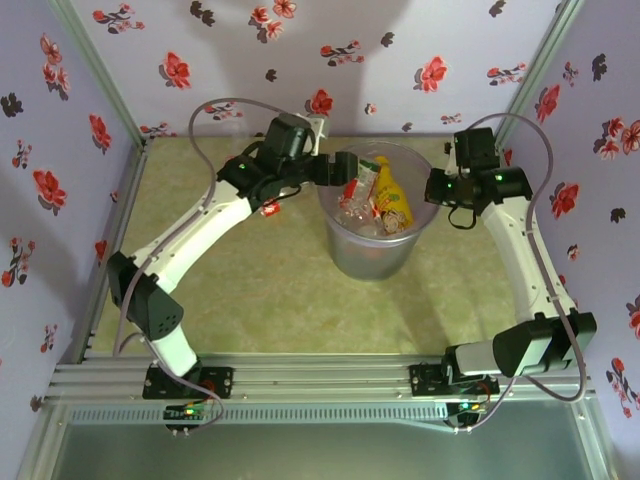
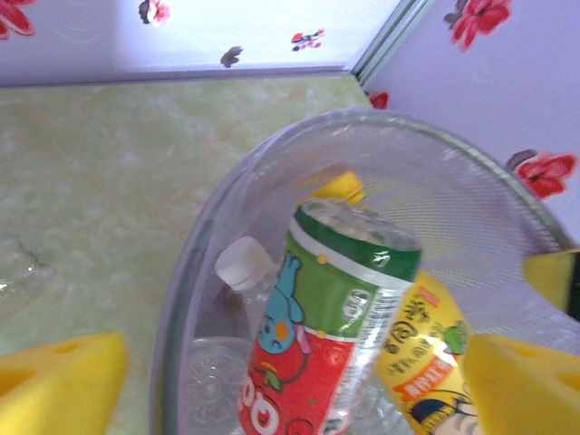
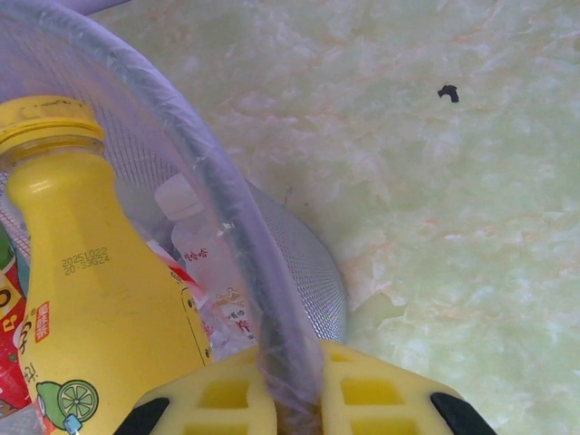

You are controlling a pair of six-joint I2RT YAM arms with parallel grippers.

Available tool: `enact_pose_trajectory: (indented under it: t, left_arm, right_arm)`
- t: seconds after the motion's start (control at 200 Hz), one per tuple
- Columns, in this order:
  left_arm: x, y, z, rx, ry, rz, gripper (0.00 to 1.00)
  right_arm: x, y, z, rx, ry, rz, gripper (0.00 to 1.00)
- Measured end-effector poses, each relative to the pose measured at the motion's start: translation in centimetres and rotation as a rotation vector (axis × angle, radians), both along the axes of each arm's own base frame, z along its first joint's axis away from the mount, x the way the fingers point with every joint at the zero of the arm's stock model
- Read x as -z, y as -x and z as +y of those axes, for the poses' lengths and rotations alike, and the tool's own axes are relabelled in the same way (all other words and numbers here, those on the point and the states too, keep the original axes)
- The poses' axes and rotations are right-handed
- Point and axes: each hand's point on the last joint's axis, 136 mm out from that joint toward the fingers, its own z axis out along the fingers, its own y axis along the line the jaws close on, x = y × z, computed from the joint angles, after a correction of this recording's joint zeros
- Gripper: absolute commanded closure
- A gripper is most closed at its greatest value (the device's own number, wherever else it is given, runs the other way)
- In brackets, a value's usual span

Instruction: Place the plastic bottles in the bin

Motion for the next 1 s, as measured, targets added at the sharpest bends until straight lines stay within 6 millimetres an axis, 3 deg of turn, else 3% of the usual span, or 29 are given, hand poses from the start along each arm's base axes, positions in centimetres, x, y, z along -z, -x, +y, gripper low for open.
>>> enact_pose_trajectory:
  t: [0.115, 0.245, 0.35, 0.465, 0.585, 0.77, 1.0]
  left_arm:
    - [-2.7, -0.3, 3.2, -0.023, 0.026, -0.056, 0.0]
    - [-4.3, -0.9, 10.0, -0.12, 0.017, -0.12, 0.0]
    - [-3.3, -1.8, 14.6, -0.197, -0.037, -0.141, 0.0]
    - [0.5, -3.1, 16.8, -0.22, -0.125, -0.099, 0.0]
    - [5.3, -4.8, 17.1, -0.197, -0.218, -0.028, 0.0]
    - [11.6, -7.0, 17.2, -0.151, -0.325, 0.063, 0.0]
    - [19.1, -10.3, 17.3, -0.088, -0.439, 0.167, 0.0]
  right_arm:
    - [-0.1, -0.1, 0.2, -0.006, -0.008, -0.005, 1.0]
    - [-0.3, 0.1, 0.4, -0.017, -0.026, -0.016, 0.74]
    - [-0.8, 0.0, 0.8, -0.036, -0.041, -0.032, 0.58]
    - [-1.7, -0.2, 1.1, -0.042, -0.057, -0.054, 0.31]
    - [-3.0, -0.5, 1.0, -0.056, -0.056, -0.091, 0.14]
    - [-4.8, 0.0, -0.6, -0.016, -0.047, -0.143, 0.09]
    - [-8.1, 3.8, -2.7, 0.037, -0.03, -0.235, 0.09]
